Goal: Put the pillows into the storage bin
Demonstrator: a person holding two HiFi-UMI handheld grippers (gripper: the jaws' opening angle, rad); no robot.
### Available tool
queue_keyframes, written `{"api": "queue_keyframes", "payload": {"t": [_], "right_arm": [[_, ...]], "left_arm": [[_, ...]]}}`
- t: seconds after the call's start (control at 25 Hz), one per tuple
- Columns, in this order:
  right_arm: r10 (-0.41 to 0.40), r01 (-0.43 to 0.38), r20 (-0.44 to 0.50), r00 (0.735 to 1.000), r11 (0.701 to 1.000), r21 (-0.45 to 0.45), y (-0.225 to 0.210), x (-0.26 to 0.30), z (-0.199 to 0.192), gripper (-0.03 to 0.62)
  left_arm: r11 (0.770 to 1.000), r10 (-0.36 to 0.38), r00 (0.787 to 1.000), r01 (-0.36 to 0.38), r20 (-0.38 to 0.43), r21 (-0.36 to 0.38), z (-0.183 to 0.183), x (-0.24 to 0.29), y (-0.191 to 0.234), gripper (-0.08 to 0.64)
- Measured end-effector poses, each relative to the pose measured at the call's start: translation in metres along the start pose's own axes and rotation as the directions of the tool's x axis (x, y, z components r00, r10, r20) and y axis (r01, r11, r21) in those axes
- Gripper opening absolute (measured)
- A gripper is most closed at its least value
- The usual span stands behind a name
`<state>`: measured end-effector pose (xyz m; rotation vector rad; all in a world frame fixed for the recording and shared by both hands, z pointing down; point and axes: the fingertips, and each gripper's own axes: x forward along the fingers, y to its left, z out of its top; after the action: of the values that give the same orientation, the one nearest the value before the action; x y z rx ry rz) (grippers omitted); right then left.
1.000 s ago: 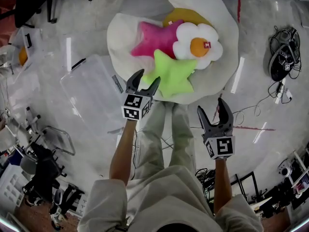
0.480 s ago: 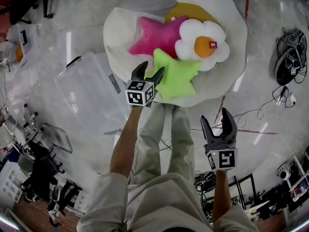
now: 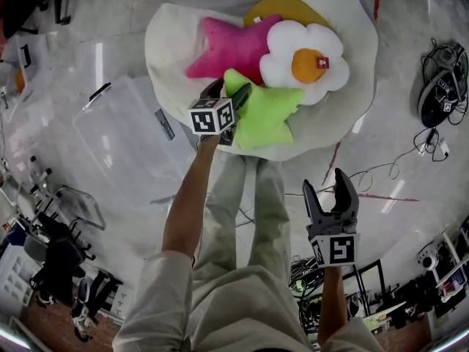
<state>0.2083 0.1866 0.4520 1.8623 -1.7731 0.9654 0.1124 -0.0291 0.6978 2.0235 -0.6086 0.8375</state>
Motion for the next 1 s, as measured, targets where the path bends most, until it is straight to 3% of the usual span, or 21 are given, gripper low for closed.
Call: {"api": "queue_keyframes", "payload": {"t": [0.2, 0.28, 0.68, 1.0], "right_arm": [[0.001, -0.001, -0.004, 1.0, 1.0, 0.001, -0.003, 0.005, -0.003, 0.291], [0.003, -0.003, -0.007, 1.0, 1.0, 0.001, -0.004, 0.007, -0.006, 0.288], [0.003, -0.004, -0.019, 1.0, 1.0, -0.019, -0.005, 0.009, -0.004, 0.265], [-0.011, 0.011, -0.009, 1.0, 1.0, -0.029, 0.001, 0.01, 0.0, 0.252]], "left_arm": [[0.993, -0.094, 0.995, 0.092, -0.026, -0.069, -0.003, 0.021, -0.005, 0.334], [0.991, -0.126, 0.99, 0.123, -0.062, -0.055, -0.006, 0.029, -0.011, 0.333], [0.997, -0.056, 0.983, 0.063, -0.177, 0.037, -0.016, 0.058, -0.009, 0.331], [0.987, -0.067, 0.99, 0.084, -0.125, 0.137, -0.015, 0.037, -0.021, 0.247]]}}
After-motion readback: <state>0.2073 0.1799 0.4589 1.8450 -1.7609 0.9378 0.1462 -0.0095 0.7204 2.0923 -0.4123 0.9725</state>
